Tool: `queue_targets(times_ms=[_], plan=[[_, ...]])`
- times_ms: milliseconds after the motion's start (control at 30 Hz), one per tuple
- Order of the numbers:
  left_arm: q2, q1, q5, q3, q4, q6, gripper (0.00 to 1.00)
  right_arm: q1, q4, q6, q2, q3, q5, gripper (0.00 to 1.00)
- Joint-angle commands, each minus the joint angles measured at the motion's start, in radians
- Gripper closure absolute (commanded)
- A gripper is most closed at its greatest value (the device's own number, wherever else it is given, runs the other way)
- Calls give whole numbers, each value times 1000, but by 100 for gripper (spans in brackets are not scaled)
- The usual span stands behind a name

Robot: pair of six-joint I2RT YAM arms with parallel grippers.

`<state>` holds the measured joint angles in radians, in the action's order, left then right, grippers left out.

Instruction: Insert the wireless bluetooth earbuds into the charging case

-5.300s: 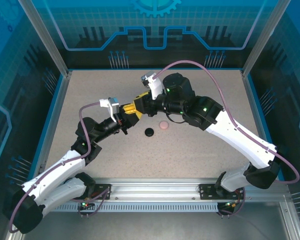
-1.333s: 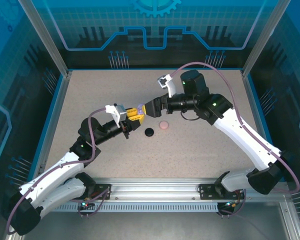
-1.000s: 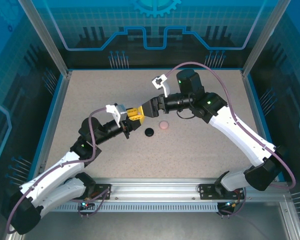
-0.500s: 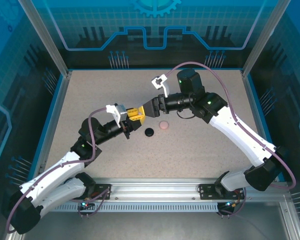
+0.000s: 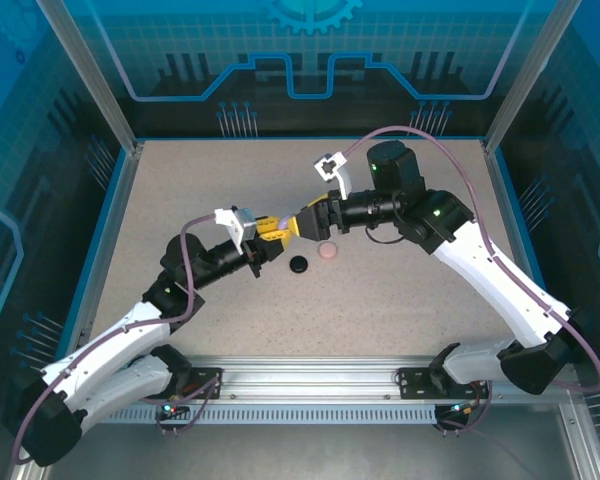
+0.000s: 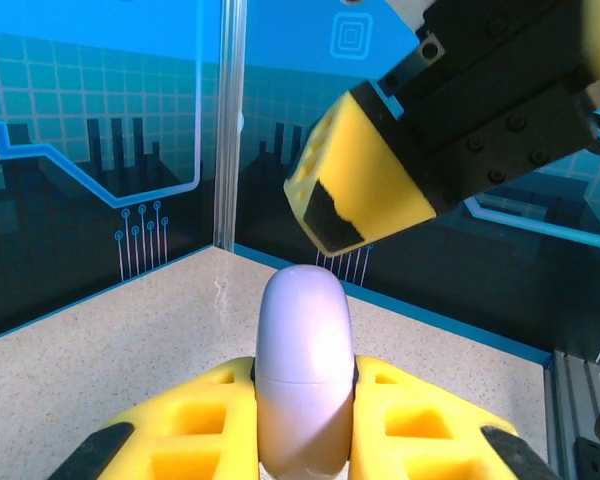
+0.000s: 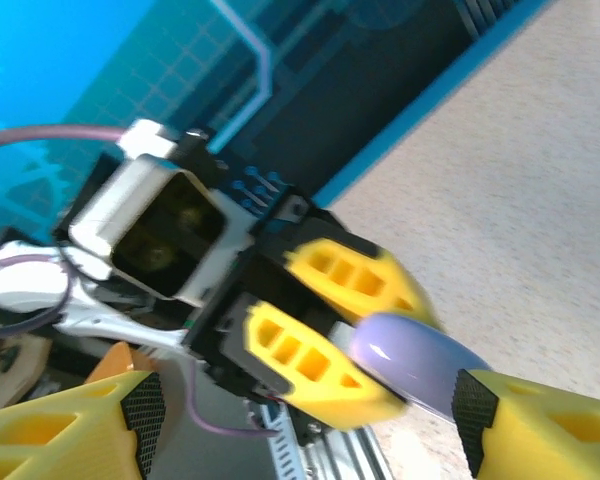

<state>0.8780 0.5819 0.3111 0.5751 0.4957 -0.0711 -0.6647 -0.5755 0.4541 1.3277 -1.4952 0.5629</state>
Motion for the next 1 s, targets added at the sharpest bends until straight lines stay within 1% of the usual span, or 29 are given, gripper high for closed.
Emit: queue_targets(times_ms=[0,67,133,200,233,333,433,467,567,600,700,767,833,967], plan=[[5,-1,-32,3,-25,-64,100,5,-173,-49,-31,-35,-265,18],[15,-1,-40,-3,-59,-112,100,16,-217,-38,-51,-18,-394,15],[32,-2,-51,-13,-102,-177,100,37,-224,-14,-85,39,-479,10],[54,0,-48,-29,-154,-248,100,72,-221,26,-128,109,-543,3],[65,-1,-45,-37,-173,-281,100,92,-220,42,-144,141,-557,1],[112,0,-37,-63,-229,-369,100,161,-200,75,-204,247,-558,0],[161,0,-55,-66,-317,-402,100,218,-180,96,-248,330,-535,0],[178,1,-74,-60,-357,-404,100,232,-178,99,-262,350,-530,0],[208,-2,-177,-49,-460,-430,100,260,-183,97,-286,391,-528,0],[216,-3,-213,-50,-480,-440,100,267,-186,95,-293,400,-528,0],[235,-11,-274,-71,-479,-469,100,279,-194,91,-304,416,-530,0],[265,-38,-271,-90,-460,-518,100,287,-195,86,-308,426,-531,0],[307,-69,-238,-105,-436,-569,100,292,-197,83,-310,430,-530,0],[390,-107,-180,-116,-390,-613,100,298,-198,77,-315,439,-529,0]])
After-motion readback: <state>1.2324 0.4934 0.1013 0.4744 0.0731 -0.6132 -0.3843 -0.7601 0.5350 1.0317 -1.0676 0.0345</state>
